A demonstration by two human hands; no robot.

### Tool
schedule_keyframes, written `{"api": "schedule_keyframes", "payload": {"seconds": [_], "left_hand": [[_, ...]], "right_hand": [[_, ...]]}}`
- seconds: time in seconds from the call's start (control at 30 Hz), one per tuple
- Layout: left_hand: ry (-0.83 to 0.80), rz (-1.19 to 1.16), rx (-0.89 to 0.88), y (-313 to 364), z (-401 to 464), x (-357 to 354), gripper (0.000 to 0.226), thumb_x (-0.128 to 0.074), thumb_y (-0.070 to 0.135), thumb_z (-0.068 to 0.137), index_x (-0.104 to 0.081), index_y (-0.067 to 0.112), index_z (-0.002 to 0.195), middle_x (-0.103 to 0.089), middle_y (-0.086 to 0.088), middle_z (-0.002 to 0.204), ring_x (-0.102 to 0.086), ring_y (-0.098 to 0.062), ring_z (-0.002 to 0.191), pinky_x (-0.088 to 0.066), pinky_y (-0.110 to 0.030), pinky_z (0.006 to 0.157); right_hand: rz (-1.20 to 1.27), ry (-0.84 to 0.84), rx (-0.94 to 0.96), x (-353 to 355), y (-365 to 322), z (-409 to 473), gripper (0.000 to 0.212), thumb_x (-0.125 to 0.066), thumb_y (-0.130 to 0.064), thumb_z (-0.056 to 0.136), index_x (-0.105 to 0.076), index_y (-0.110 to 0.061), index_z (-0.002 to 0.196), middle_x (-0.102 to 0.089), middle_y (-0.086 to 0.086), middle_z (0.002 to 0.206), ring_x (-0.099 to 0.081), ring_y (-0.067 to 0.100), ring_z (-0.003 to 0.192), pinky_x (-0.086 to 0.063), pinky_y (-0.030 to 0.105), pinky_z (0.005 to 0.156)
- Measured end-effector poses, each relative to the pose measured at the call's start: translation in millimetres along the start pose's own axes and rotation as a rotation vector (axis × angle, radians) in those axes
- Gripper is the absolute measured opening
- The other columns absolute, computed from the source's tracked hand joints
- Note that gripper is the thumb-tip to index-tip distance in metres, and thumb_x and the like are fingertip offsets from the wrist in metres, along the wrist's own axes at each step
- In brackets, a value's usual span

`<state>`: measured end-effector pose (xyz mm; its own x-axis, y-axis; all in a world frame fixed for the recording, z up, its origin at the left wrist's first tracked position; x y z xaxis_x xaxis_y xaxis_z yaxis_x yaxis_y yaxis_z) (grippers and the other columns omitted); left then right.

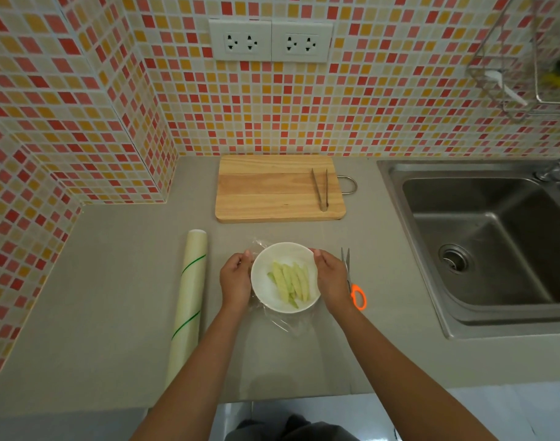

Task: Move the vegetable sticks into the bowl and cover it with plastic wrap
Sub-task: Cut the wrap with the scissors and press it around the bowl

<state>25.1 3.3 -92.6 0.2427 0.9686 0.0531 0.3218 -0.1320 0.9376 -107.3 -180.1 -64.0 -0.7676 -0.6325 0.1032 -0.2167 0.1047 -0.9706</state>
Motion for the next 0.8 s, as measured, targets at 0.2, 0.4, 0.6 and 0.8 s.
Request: {"api": "schedule_keyframes", "payload": {"seconds": [0.2, 0.4, 0.6, 0.8], "left_hand": [[0.024, -0.031, 0.09, -7.6, -1.6, -3.9, 0.04, -0.055, 0.026, 0.094, -0.052, 0.016, 0.056, -0.049, 0.0, 0.055, -0.043, -0.016, 0.056, -0.036, -0.03, 0.057], [0.051, -0.009, 0.139, -11.4, -2.3, -6.1, 0.037, -0.056, 0.029, 0.093, -0.053, 0.014, 0.059, -0.054, -0.002, 0.06, -0.048, -0.018, 0.062, -0.041, -0.031, 0.062], [0.018, -0.123, 0.286, -18.9, 2.5, -8.2, 0.01, -0.066, 0.015, 0.085, -0.063, 0.015, 0.075, -0.067, -0.01, 0.086, -0.061, -0.026, 0.076, -0.052, -0.038, 0.073], [0.04, -0.247, 0.335, -16.3, 5.8, -11.7, 0.035, -0.057, 0.005, 0.083, -0.055, 0.018, 0.116, -0.062, -0.009, 0.102, -0.06, -0.024, 0.077, -0.052, -0.035, 0.069]], "right_hand": [[0.019, 0.014, -0.002, 0.0, 2.1, -1.5, 0.028, -0.045, -0.013, 0.097, -0.073, -0.013, 0.096, -0.073, 0.01, 0.094, -0.064, 0.015, 0.086, -0.052, 0.031, 0.079], [0.058, 0.019, -0.01, -2.0, 5.5, -1.2, 0.029, -0.044, -0.014, 0.098, -0.072, -0.022, 0.091, -0.072, -0.002, 0.088, -0.065, 0.011, 0.085, -0.052, 0.023, 0.076], [0.096, 0.005, -0.03, -4.1, 9.0, -0.7, 0.031, -0.044, -0.015, 0.098, -0.072, -0.023, 0.088, -0.072, -0.003, 0.087, -0.066, 0.009, 0.084, -0.052, 0.022, 0.075], [0.085, 0.006, -0.018, -3.8, 8.5, 0.1, 0.031, -0.044, -0.015, 0.099, -0.071, -0.025, 0.087, -0.072, -0.003, 0.088, -0.066, 0.011, 0.084, -0.053, 0.025, 0.077]]}}
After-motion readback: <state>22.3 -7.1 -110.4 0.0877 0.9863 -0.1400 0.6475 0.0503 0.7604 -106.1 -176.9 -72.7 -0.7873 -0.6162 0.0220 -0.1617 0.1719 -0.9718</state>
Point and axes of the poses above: each hand's wrist, its own z-axis towards the middle knuckle, its own x-axis out of the back of the hand, y = z × x, the point moved 9 cm from there along z, towards the middle knuckle
